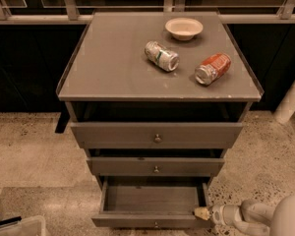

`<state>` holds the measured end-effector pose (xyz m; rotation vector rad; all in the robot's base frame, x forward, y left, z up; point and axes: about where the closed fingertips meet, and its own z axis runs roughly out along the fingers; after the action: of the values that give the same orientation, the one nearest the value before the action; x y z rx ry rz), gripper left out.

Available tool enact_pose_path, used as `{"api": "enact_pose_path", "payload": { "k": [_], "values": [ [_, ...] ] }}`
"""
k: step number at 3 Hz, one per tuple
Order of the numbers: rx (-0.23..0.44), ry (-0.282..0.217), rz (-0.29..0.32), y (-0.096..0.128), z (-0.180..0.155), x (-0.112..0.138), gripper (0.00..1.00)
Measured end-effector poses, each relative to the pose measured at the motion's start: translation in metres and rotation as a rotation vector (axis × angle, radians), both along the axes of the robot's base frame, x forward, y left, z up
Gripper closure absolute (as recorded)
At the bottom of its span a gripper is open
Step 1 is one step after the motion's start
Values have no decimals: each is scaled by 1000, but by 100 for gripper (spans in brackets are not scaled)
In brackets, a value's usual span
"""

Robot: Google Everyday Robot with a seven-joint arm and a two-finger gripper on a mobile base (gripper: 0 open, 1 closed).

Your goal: Open bottom drawer

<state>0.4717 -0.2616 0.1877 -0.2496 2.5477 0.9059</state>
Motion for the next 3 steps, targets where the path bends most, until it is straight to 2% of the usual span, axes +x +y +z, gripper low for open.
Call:
{"api": "enact_pose_path", "payload": {
  "k": [1, 2, 3],
  "values": [
    [0, 0, 0, 0, 4, 0, 100],
    [22, 13, -17, -3, -2, -17, 100],
    [22, 13, -17, -2, 2, -16, 100]
  ]
}}
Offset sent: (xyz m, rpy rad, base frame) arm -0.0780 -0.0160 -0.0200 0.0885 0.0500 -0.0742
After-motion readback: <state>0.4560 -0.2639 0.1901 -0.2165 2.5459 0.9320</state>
